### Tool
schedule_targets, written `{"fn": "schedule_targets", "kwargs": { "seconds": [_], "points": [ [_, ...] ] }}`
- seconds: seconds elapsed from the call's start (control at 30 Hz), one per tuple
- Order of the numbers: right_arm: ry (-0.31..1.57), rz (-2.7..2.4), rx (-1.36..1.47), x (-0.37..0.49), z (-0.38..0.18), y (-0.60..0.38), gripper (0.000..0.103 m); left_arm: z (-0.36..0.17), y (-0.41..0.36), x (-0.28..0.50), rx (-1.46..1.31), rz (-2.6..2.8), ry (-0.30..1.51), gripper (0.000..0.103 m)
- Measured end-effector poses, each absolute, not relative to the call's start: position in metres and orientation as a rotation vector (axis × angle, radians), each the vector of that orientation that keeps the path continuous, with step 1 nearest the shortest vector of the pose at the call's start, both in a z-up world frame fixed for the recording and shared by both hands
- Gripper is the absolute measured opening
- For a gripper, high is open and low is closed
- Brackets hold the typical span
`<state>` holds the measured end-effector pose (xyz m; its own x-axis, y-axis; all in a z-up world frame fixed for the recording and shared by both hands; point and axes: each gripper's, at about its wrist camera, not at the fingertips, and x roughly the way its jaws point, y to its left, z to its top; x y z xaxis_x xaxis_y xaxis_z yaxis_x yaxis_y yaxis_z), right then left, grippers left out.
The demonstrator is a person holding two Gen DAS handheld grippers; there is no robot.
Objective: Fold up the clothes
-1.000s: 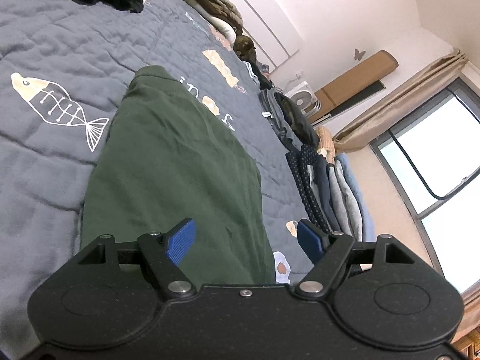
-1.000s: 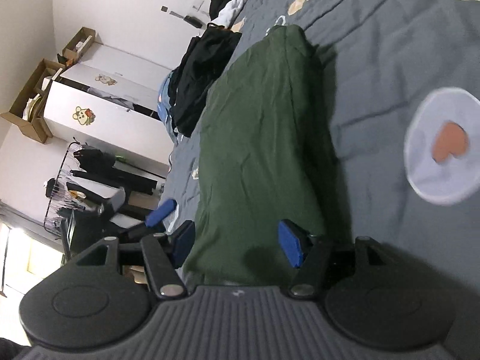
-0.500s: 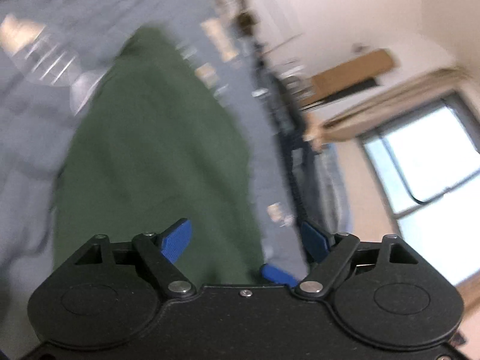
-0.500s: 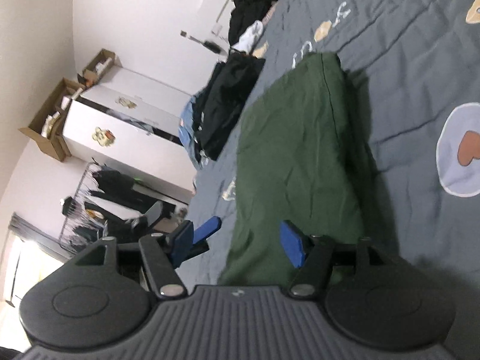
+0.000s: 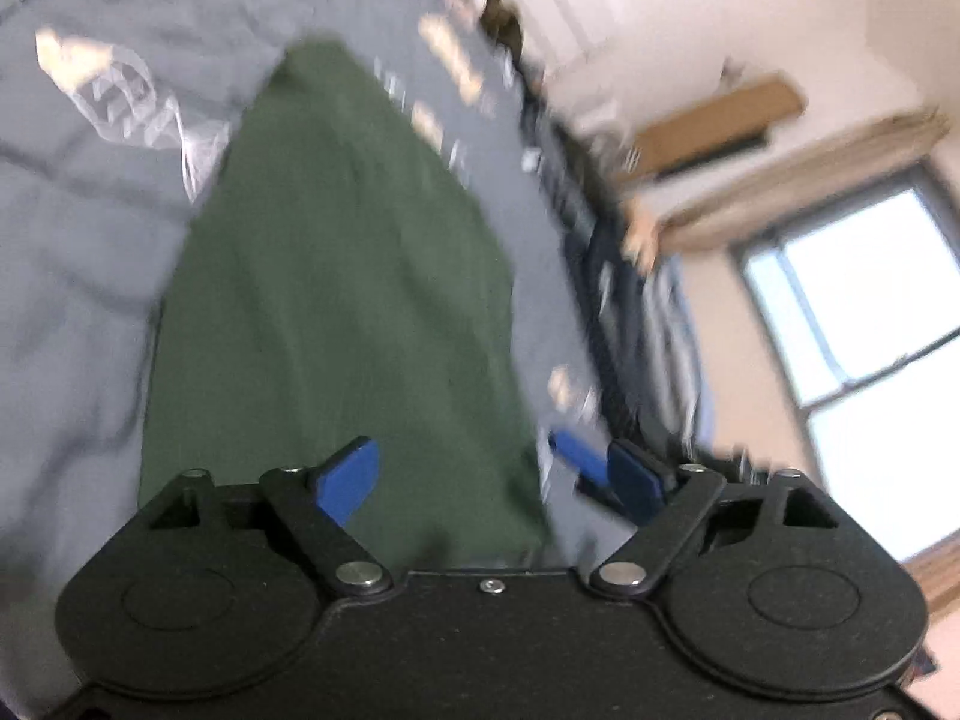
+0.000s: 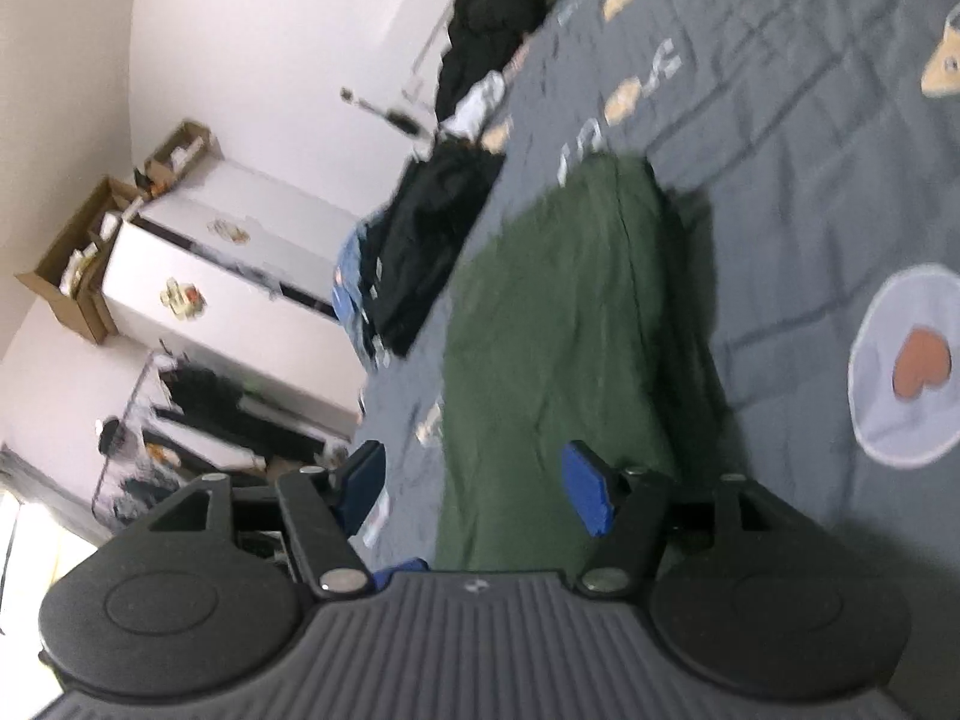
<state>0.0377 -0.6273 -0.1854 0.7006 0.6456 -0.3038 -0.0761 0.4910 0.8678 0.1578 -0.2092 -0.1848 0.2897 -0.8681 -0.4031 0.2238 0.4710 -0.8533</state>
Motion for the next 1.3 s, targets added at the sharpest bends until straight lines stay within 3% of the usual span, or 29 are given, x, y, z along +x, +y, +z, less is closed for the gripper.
{"fn": "schedule_targets", "kwargs": {
  "seconds": [0.2, 0.37, 0.57, 0.83, 1.3],
  "points": [
    [0.630, 0.572, 0.929, 0.081, -0.151, -0.616, 0.072, -0.215, -0.212, 0.167, -0.771, -0.702, 1.117, 0.085],
    [0.767, 0.780, 0.839, 0.172, -0.133, -0.557, 0.074, -0.207, -0.221, 0.156, -0.640, -0.694, 1.156, 0.086],
    [0.940, 0.876, 0.744, 0.250, -0.151, -0.486, 0.074, -0.211, -0.209, 0.158, -0.657, -0.681, 1.223, 0.086],
    [1.130, 0.815, 0.632, 0.294, -0.194, -0.443, 0.074, -0.203, -0.214, 0.160, -0.560, -0.688, 1.238, 0.086],
    [1.036, 0.534, 0.815, 0.355, -0.212, -0.488, 0.073, -0.190, -0.204, 0.167, -0.554, -0.690, 1.233, 0.086]
  ]
}}
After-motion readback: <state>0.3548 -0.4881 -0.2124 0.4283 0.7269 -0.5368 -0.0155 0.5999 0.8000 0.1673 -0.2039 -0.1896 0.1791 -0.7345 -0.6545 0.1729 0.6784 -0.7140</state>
